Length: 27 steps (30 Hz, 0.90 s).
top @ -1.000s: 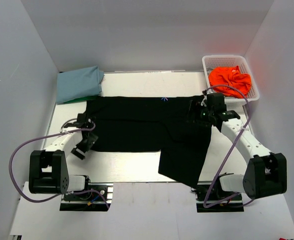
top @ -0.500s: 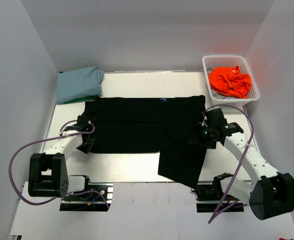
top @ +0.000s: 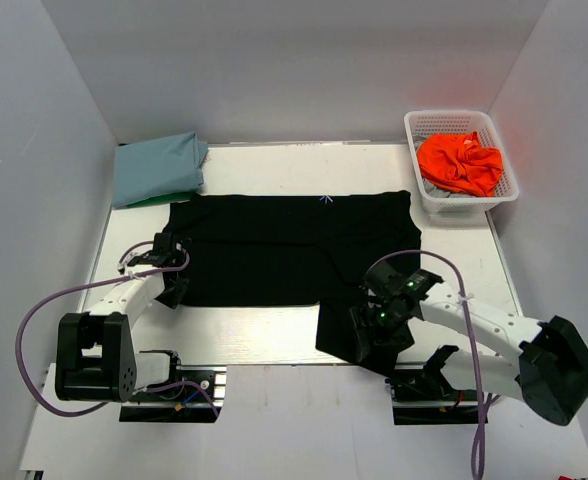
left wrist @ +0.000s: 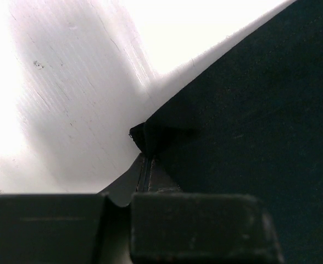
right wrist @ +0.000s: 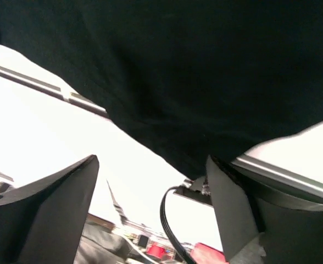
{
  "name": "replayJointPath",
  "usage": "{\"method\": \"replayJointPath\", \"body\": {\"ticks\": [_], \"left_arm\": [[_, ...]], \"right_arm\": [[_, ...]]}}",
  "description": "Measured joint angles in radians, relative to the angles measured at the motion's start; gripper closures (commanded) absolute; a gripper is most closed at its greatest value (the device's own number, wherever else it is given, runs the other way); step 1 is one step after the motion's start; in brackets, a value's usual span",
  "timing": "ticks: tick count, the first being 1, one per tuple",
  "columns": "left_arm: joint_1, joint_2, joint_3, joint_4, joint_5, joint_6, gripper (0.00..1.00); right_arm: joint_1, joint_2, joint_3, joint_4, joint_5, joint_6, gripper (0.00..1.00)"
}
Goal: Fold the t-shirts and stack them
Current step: Grap the side of the flattened tshirt closest away from the robot with both arms
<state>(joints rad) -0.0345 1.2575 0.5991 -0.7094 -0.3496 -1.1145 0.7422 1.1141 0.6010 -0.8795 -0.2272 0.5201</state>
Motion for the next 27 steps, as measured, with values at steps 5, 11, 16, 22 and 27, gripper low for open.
{"method": "replayJointPath", "body": {"ticks": [5, 11, 16, 22, 27], "left_arm": [[0.000, -0.001, 0.000, 0.002, -0.002, 0.001, 1.00], [0.000, -0.001, 0.000, 0.006, -0.003, 0.004, 1.00], [0.000, 0.011, 0.020, 0.003, -0.003, 0.012, 1.00], [0.000, 0.006, 0.070, -0.006, -0.002, 0.026, 1.00], [0.000, -0.012, 0.130, -0.010, -0.002, 0.035, 1.00]], "right_arm": [[0.113, 0.111, -0.016, 0.065, 0.038, 0.028, 0.21], [0.178, 0.199, 0.005, 0.068, 0.095, 0.043, 0.52], [0.189, 0.252, 0.032, 0.040, 0.176, 0.085, 1.00], [0.187, 0.265, 0.116, 0.073, 0.264, 0.089, 1.00], [0.148, 0.301, 0.272, 0.097, 0.301, 0.053, 1.00]]}}
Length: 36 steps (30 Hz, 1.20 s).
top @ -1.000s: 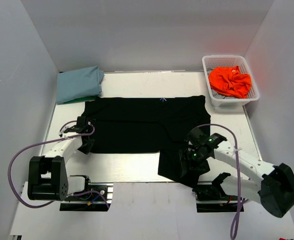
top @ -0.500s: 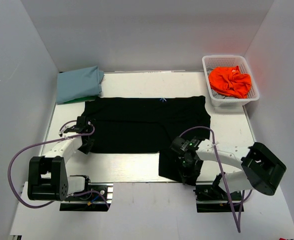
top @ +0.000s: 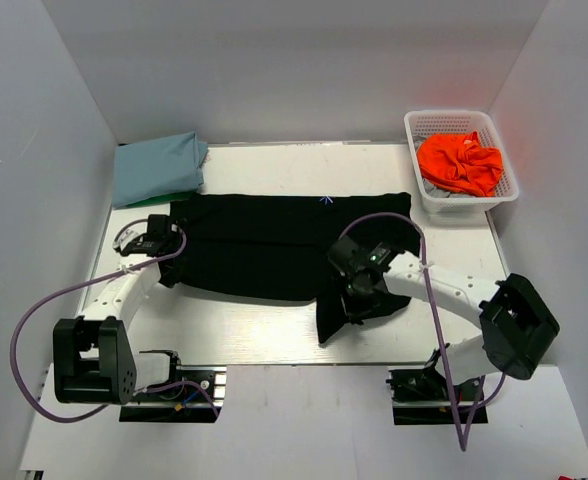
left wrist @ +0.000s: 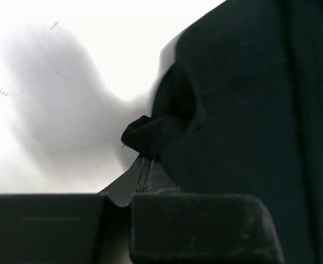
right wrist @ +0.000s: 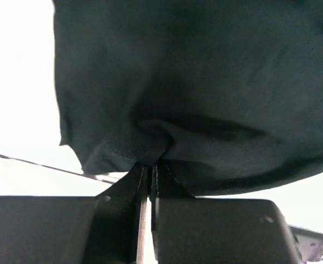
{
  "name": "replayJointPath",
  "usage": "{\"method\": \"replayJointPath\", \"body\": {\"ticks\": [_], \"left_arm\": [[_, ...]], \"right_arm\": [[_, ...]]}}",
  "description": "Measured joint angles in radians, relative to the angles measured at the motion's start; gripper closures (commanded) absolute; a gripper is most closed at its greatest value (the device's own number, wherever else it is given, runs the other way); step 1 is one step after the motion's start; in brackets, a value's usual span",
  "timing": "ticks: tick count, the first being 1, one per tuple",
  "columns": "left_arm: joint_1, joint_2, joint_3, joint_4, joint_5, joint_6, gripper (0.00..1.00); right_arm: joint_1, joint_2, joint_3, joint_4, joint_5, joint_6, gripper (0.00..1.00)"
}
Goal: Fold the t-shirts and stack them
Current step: Fold the other side of the tshirt into a rectangle
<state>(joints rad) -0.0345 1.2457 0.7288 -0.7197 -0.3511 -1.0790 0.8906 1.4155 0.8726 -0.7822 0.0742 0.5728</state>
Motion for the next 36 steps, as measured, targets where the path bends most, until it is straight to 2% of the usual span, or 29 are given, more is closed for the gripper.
{"method": "replayJointPath", "body": {"ticks": [6, 14, 28, 34, 35, 36], "left_arm": [[0.000, 0.034, 0.087, -0.002, 0.000, 0.008, 1.00], [0.000, 0.240, 0.258, 0.008, 0.000, 0.011, 1.00], [0.032, 0.644, 0.613, -0.038, -0.004, 0.025, 1.00], [0.066, 0.762, 0.716, -0.059, 0.022, 0.080, 1.00], [0.070, 0.777, 0.733, -0.063, 0.028, 0.087, 0.93], [0.073, 0.793, 0.752, -0.069, 0.037, 0.095, 0.77]], "right_arm": [[-0.176, 0.052, 0.149, 0.022, 0.001, -0.047, 1.00], [-0.370, 0.212, 0.407, 0.016, -0.027, -0.143, 1.00], [-0.586, 0.483, 0.722, 0.032, -0.044, -0.270, 1.00], [-0.638, 0.546, 0.762, 0.072, -0.067, -0.341, 1.00], [-0.645, 0.557, 0.767, 0.083, -0.074, -0.350, 1.00], [-0.651, 0.572, 0.777, 0.088, -0.079, -0.358, 1.00]]}}
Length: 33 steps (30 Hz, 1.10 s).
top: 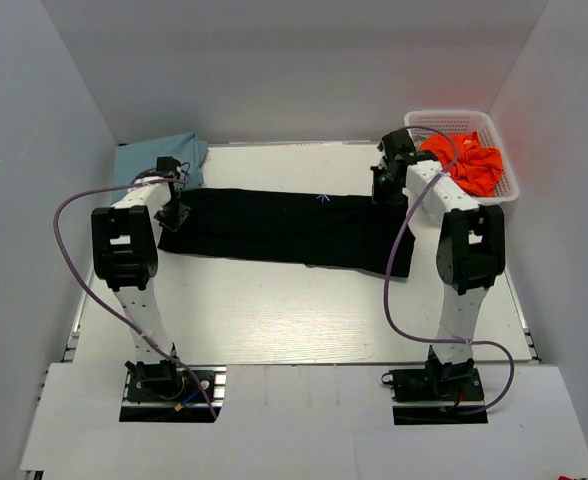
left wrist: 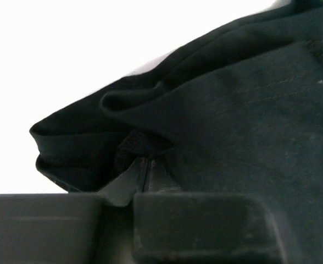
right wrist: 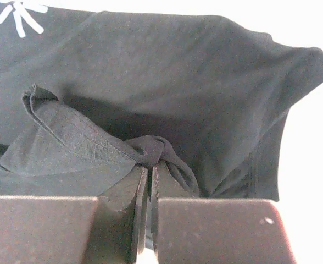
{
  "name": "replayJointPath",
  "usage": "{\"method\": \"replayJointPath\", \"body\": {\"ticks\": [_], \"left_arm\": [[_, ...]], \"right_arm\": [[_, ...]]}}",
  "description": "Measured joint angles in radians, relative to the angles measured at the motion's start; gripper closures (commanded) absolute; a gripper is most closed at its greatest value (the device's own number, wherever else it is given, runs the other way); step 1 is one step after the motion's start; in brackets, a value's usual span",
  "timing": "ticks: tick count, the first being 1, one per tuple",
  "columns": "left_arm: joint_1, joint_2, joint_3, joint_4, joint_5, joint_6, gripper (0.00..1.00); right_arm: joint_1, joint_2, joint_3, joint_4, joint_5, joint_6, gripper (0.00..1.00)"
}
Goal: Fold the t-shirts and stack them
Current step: Fold the other side of the tshirt into a rectangle, then rotate the tshirt 90 degrees
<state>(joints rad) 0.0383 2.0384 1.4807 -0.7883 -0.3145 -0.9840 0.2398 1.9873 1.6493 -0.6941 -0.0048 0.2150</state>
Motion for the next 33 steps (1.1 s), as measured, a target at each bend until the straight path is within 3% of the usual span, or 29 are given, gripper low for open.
{"method": "replayJointPath", "body": {"ticks": [2, 3, 5, 9, 10, 11, 14, 19, 25, 29, 33], "left_arm": [[0.005, 0.018, 0.035, -0.012, 0.011, 0.009, 0.33], [0.007, 0.024, 0.049, -0.016, 0.016, 0.011, 0.01], [0.013, 0.027, 0.069, -0.020, 0.017, 0.018, 0.00], [0.019, 0.010, 0.085, -0.022, 0.008, 0.034, 0.00], [0.019, -0.005, 0.080, -0.019, 0.008, 0.045, 0.00], [0.019, -0.026, 0.074, -0.014, 0.010, 0.055, 0.00], [0.018, -0.134, 0.023, 0.027, 0.023, 0.096, 0.00], [0.002, -0.281, -0.068, 0.133, 0.120, 0.175, 0.00], [-0.065, -0.153, -0.073, 0.224, 0.180, 0.239, 0.00], [-0.116, 0.021, 0.019, 0.153, 0.146, 0.261, 0.00], [-0.156, 0.010, -0.005, 0.139, 0.089, 0.253, 0.00]], "right_arm": [[-0.010, 0.051, 0.054, -0.008, -0.006, -0.014, 0.82], [-0.012, 0.079, 0.085, -0.009, -0.002, -0.014, 0.74], [-0.016, 0.133, 0.145, -0.007, 0.019, -0.018, 0.69], [-0.029, 0.179, 0.189, -0.008, 0.068, -0.005, 0.37], [-0.032, 0.180, 0.189, -0.010, 0.074, 0.001, 0.34], [-0.035, 0.180, 0.189, -0.012, 0.077, 0.005, 0.10], [-0.039, 0.165, 0.177, -0.006, 0.067, 0.016, 0.10], [-0.006, -0.047, -0.100, 0.083, 0.000, 0.060, 0.10], [0.047, -0.232, -0.378, 0.164, -0.029, 0.151, 0.10], [0.050, -0.184, -0.411, 0.192, -0.044, 0.198, 0.10], [0.046, -0.097, -0.381, 0.188, -0.035, 0.262, 0.10]]}}
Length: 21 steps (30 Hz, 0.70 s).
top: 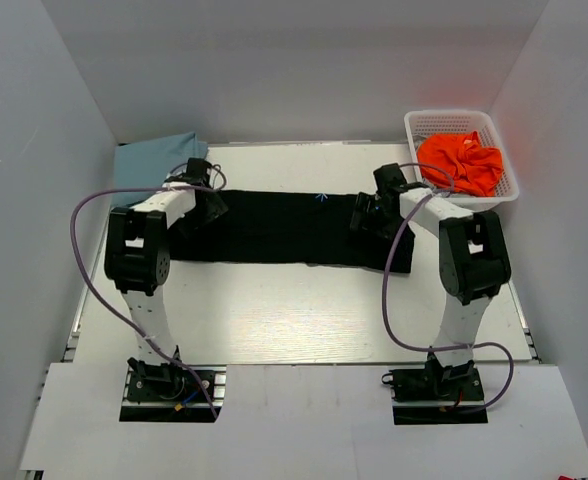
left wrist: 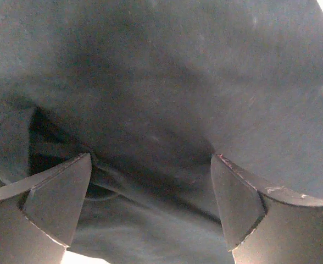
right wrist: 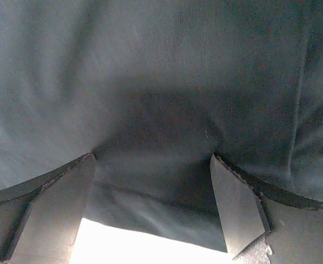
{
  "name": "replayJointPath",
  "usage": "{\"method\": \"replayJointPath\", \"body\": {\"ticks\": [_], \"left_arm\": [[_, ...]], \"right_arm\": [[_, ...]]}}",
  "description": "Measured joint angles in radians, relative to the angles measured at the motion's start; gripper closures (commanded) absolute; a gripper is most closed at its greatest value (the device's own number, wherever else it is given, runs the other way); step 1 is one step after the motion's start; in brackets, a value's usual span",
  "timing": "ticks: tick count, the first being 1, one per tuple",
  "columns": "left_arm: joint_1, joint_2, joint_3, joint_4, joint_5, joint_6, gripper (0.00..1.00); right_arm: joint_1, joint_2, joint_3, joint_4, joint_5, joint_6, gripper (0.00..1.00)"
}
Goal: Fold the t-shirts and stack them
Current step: Rotate the tshirt 90 degrees
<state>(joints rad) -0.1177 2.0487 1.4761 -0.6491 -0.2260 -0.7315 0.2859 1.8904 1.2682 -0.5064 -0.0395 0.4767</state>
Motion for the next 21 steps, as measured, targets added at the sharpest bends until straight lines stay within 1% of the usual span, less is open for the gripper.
{"method": "replayJointPath", "body": {"ticks": [2, 5, 8, 10, 11, 12, 13, 14, 15, 16, 17, 19, 20, 21], "left_arm": [[-0.024, -0.058, -0.097, 0.000, -0.020, -0.013, 0.00], [-0.074, -0.176, -0.277, -0.017, -0.034, -0.035, 0.00], [-0.187, -0.302, -0.439, -0.042, 0.030, -0.047, 0.00], [-0.326, -0.389, -0.527, -0.071, 0.159, -0.031, 0.00], [-0.411, -0.418, -0.539, -0.100, 0.251, -0.024, 0.00], [-0.501, -0.422, -0.542, -0.134, 0.373, -0.018, 0.00], [-0.572, -0.407, -0.528, -0.159, 0.471, -0.006, 0.00], [-0.636, -0.383, -0.497, -0.189, 0.566, 0.006, 0.00], [-0.684, -0.362, -0.452, -0.222, 0.637, 0.023, 0.00], [-0.713, -0.345, -0.395, -0.251, 0.680, 0.039, 0.00], [-0.732, -0.330, -0.321, -0.269, 0.716, 0.056, 0.00], [-0.750, -0.322, -0.194, -0.255, 0.760, 0.089, 0.00], [-0.751, -0.327, -0.148, -0.243, 0.767, 0.103, 0.00], [-0.751, -0.340, -0.123, -0.225, 0.768, 0.114, 0.00]], "right_arm": [[-0.004, 0.045, 0.064, 0.000, -0.003, 0.016, 0.10], [-0.009, 0.160, 0.229, -0.035, -0.019, 0.015, 0.10], [-0.017, 0.309, 0.456, -0.056, -0.056, -0.046, 0.10], [-0.021, 0.469, 0.714, -0.100, -0.111, -0.127, 0.10], [-0.023, 0.568, 0.886, -0.121, -0.155, -0.178, 0.10], [-0.024, 0.666, 1.051, -0.125, -0.200, -0.226, 0.10], [-0.024, 0.734, 1.158, -0.108, -0.235, -0.271, 0.10], [-0.024, 0.752, 1.165, -0.062, -0.264, -0.309, 0.10], [-0.023, 0.729, 1.116, -0.017, -0.281, -0.336, 0.10], [-0.022, 0.666, 0.986, 0.055, -0.298, -0.354, 0.10], [-0.022, 0.603, 0.877, 0.086, -0.317, -0.364, 0.10], [-0.019, 0.500, 0.728, 0.138, -0.337, -0.374, 0.10], [-0.014, 0.468, 0.706, 0.135, -0.336, -0.375, 0.10], [-0.010, 0.450, 0.719, 0.134, -0.329, -0.376, 0.10]]}}
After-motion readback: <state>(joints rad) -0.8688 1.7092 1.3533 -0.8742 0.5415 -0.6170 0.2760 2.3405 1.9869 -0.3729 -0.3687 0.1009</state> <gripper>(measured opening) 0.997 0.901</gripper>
